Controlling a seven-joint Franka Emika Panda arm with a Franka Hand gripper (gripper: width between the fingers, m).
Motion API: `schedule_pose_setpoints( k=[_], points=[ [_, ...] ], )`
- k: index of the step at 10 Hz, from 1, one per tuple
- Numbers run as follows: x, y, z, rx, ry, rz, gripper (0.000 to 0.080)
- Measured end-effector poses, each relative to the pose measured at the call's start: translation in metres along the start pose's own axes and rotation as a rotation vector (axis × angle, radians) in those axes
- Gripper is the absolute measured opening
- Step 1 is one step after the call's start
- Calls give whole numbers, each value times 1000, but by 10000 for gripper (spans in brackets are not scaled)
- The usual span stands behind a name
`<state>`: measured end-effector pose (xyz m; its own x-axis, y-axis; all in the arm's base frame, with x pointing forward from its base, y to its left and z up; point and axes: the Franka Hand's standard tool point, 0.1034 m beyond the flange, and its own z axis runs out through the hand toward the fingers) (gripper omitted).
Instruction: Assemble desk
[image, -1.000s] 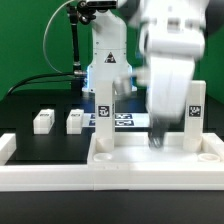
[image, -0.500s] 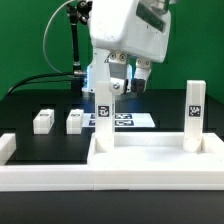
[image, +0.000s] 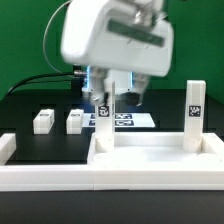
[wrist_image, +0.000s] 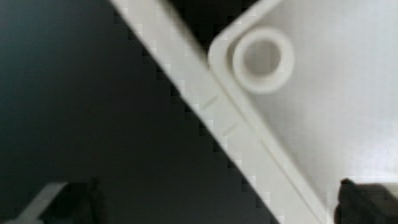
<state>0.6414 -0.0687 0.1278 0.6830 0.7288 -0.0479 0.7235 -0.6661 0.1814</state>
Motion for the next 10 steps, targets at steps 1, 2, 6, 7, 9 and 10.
schedule_pose_setpoints(
  k=[1, 2, 6, 7, 9, 10],
  points=[
    [-25, 5, -2, 18, -1, 64, 649],
    [-52, 12, -4, 41, -15, 126, 649],
    [-72, 24, -8, 52, -32, 375, 649],
    [-72, 23, -8, 53, -33, 451, 649],
    [-74, 23, -7, 63, -29, 592, 649],
    [-97, 24, -4, 105, -14, 706, 649]
  ],
)
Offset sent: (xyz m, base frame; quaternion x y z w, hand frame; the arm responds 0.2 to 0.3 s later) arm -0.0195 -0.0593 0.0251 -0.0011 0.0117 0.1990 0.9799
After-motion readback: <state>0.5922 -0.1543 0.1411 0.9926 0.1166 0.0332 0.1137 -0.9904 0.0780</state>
